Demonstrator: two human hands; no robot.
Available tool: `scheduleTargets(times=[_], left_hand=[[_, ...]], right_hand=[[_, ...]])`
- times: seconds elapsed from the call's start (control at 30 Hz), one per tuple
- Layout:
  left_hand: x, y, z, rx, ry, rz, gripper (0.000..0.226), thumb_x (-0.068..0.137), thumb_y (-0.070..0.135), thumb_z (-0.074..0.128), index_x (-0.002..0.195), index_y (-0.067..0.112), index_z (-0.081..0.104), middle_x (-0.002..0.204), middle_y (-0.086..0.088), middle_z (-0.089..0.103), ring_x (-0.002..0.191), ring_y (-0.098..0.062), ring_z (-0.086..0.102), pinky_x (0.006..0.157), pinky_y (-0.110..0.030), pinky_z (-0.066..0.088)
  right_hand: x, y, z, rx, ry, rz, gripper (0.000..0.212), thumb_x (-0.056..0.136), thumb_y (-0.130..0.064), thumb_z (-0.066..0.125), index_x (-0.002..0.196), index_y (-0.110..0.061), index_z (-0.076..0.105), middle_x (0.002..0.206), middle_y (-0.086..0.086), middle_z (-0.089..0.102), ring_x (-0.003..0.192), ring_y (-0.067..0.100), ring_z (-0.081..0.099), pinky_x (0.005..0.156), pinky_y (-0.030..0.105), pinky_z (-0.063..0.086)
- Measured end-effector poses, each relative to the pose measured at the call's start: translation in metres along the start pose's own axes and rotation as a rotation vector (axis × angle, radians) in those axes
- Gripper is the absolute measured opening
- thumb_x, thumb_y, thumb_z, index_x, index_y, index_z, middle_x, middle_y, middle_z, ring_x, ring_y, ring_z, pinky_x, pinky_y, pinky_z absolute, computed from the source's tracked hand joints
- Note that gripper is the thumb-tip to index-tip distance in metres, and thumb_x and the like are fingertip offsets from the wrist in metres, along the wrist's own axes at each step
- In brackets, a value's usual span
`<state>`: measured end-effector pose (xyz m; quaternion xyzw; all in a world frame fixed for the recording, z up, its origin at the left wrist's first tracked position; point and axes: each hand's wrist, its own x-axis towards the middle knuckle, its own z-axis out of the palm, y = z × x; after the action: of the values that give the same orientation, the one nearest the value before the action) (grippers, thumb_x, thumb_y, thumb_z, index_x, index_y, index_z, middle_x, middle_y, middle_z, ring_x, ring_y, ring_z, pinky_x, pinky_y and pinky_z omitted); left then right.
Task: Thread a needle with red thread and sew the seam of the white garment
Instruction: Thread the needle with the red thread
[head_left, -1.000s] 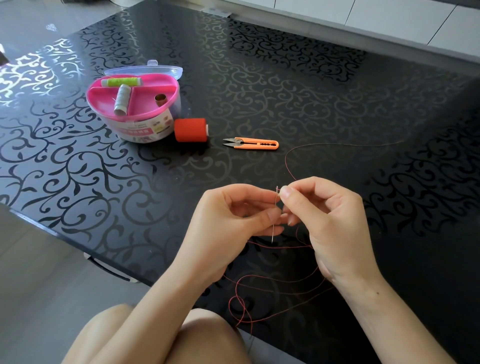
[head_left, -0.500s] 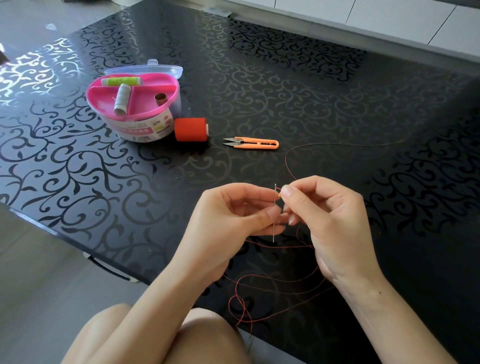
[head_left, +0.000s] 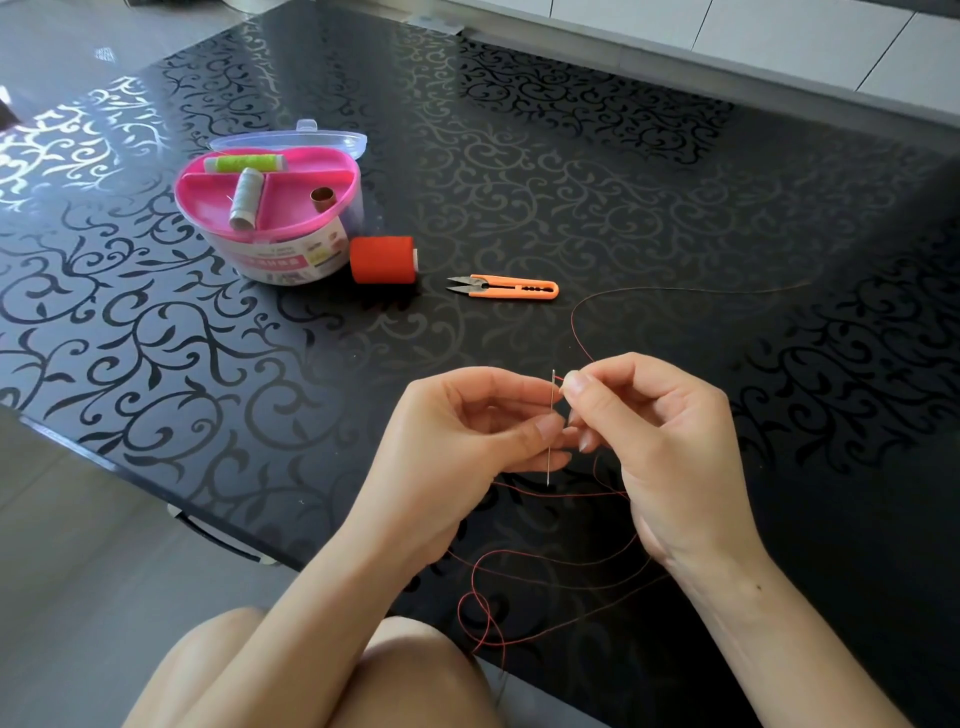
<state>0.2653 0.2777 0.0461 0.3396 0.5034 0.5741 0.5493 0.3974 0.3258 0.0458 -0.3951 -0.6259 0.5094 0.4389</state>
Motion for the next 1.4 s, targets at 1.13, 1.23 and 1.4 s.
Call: scheduleTargets(times=[1.13,1.23,1.4], left_hand=[[-0.0003,-0.0018,-0.0005,0.083,-0.004,0.051,0.015,0.078,-0.008,0.069,0.089,0.001,0.07,0.079,-0.015,0.074,0.076,-0.024,0.074,0.066,-0.027,0.058],[-0.0003,-0.0024,-0.0007,0.114,-0.002,0.068,0.014,0.079,-0.007,0.069,0.089,0.002,0.071,0.08,-0.015,0.074,0.077,-0.024,0.074,0.067,-0.027,0.058],[0.0,-0.0032,-0.0017,0.187,0.006,0.101,0.014,0.079,-0.005,0.071,0.088,0.006,0.072,0.08,-0.011,0.075,0.077,-0.024,0.074,0.07,-0.032,0.059]], right_hand=[[-0.0005,-0.0011,0.0002,-0.003,-0.002,0.013,0.03,0.087,-0.005,0.065,0.065,-0.025,0.07,0.06,-0.004,0.065,0.056,0.006,0.06,0.055,0.019,0.048],[-0.0009,-0.0022,0.0004,-0.006,0.001,0.018,0.029,0.087,-0.006,0.065,0.065,-0.025,0.07,0.061,-0.004,0.065,0.056,0.006,0.06,0.056,0.018,0.048],[-0.0014,-0.0044,0.0015,-0.029,0.012,0.012,0.023,0.086,-0.008,0.065,0.068,-0.021,0.069,0.061,-0.005,0.065,0.056,0.007,0.062,0.055,0.016,0.048]])
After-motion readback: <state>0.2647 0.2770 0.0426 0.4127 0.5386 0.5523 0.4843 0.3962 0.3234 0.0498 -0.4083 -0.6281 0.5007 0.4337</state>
